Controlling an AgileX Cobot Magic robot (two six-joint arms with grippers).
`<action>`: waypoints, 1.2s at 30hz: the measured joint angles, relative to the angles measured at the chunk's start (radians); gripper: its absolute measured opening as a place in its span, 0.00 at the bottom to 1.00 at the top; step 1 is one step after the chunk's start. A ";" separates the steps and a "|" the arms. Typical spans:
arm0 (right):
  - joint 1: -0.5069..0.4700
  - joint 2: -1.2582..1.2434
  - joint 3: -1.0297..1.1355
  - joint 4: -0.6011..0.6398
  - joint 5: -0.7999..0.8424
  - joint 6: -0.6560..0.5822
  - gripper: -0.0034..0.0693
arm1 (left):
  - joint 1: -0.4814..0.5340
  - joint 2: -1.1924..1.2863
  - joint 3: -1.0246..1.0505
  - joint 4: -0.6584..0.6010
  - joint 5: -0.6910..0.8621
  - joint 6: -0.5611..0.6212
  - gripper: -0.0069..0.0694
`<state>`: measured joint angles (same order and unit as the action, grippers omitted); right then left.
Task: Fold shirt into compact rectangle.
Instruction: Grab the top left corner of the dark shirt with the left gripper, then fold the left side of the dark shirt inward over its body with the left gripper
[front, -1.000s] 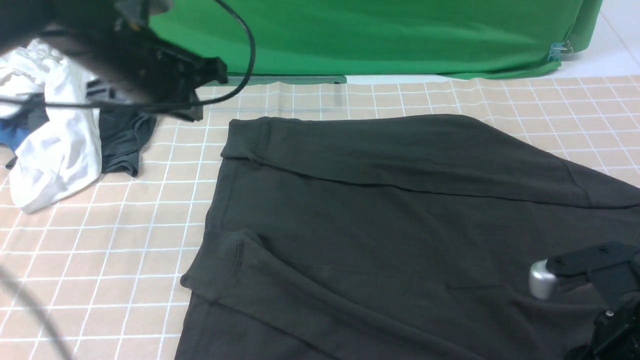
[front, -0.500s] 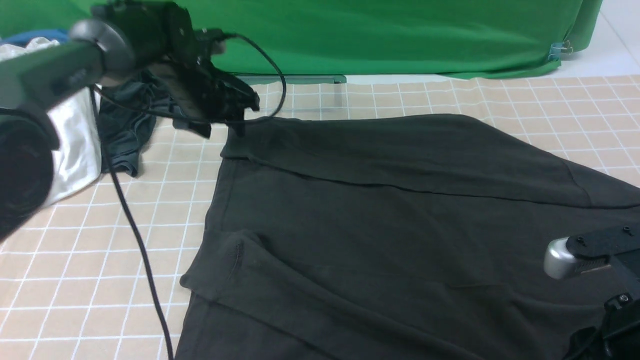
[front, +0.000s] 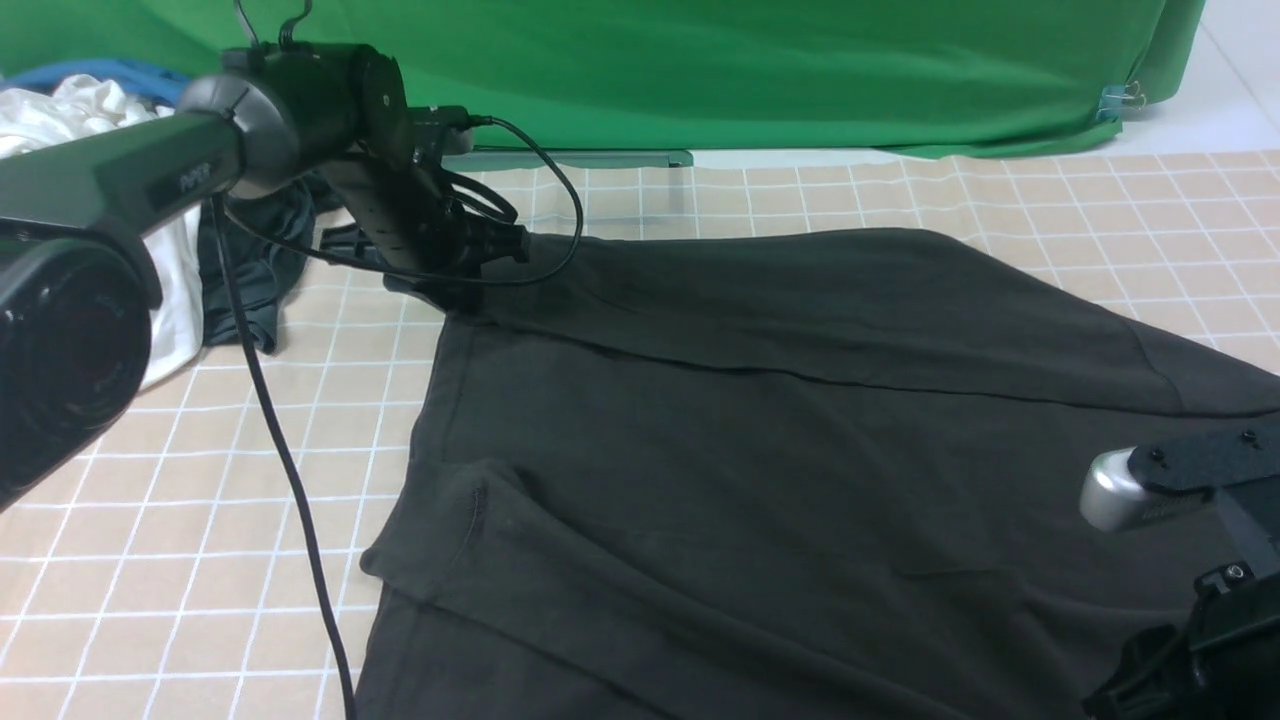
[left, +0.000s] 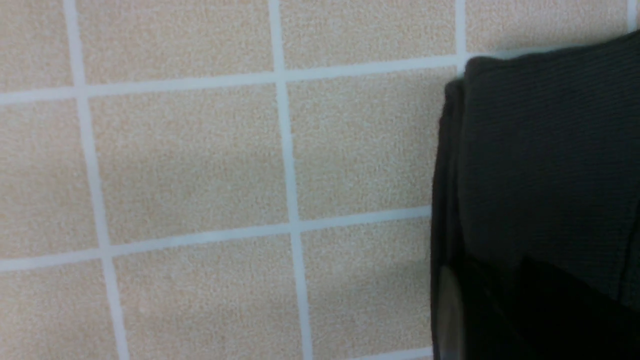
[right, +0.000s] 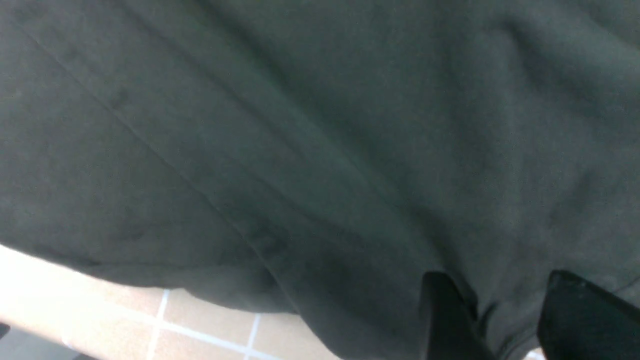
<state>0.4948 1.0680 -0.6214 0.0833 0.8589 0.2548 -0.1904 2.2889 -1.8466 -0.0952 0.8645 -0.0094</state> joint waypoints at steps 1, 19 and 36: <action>0.000 0.000 0.000 0.000 -0.003 0.000 0.47 | 0.000 -0.001 0.000 0.000 0.001 0.009 0.16; 0.000 0.000 0.000 0.000 -0.011 0.001 0.47 | 0.000 -0.118 -0.001 0.001 0.132 0.046 0.14; 0.000 0.000 0.000 -0.028 -0.072 -0.021 0.47 | -0.071 -0.466 0.292 -0.019 0.351 -0.045 0.14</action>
<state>0.4948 1.0680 -0.6214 0.0554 0.7871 0.2340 -0.2612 1.8228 -1.5547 -0.1143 1.2160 -0.0542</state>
